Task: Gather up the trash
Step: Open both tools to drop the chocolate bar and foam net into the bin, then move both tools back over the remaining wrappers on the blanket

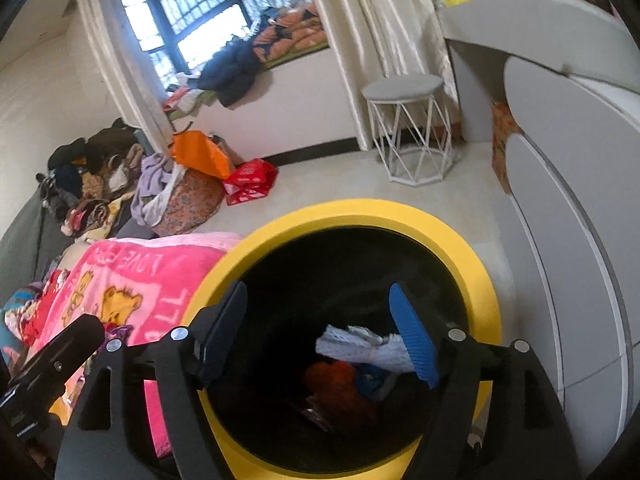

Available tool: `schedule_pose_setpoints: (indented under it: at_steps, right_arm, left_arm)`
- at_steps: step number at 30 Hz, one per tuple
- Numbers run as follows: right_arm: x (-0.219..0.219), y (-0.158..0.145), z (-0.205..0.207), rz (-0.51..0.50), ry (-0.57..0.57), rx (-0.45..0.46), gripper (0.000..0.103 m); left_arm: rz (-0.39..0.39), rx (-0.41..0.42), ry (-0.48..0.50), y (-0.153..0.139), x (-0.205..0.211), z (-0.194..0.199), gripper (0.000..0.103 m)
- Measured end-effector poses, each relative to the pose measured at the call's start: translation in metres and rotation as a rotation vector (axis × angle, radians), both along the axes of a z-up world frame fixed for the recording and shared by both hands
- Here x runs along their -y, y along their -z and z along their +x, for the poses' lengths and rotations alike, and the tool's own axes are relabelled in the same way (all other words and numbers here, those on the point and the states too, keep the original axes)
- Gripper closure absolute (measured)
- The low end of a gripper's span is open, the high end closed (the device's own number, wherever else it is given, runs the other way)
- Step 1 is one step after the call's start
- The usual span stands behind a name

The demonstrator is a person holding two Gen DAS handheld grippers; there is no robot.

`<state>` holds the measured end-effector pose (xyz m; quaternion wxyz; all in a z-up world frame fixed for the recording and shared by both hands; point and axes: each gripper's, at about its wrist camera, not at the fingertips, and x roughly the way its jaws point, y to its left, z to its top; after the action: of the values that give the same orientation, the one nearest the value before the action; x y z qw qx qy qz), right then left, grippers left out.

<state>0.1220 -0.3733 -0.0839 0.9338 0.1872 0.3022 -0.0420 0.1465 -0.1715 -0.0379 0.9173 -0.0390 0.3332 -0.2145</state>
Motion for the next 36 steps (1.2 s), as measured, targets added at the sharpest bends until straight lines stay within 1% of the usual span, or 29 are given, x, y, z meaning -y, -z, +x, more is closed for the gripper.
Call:
schedule_pose_setpoints:
  at_steps: [2, 8, 17, 24, 29, 36]
  right_arm:
    - [-0.006, -0.005, -0.002, -0.015, -0.014, 0.019, 0.029]
    - [-0.025, -0.018, -0.007, -0.046, -0.062, 0.071, 0.027]
    - [-0.060, -0.028, -0.012, -0.095, -0.146, 0.116, 0.024]
    - [-0.089, -0.033, -0.015, -0.128, -0.218, 0.138, 0.022]
    - [-0.113, -0.036, -0.016, -0.151, -0.276, 0.144, 0.021]
    - [-0.145, -0.038, -0.018, -0.174, -0.344, 0.149, 0.021]
  left_arm:
    - [0.003, 0.018, -0.023, -0.004, -0.007, -0.004, 0.011]
    - [-0.011, 0.033, -0.069, -0.009, -0.028, -0.012, 0.011]
    - [0.004, 0.080, -0.148, -0.021, -0.059, -0.022, 0.011]
    - [0.008, 0.110, -0.208, -0.029, -0.086, -0.030, 0.011]
    - [0.005, 0.115, -0.244, -0.031, -0.101, -0.034, 0.011]
    - [-0.023, 0.115, -0.321, -0.032, -0.132, -0.035, 0.011]
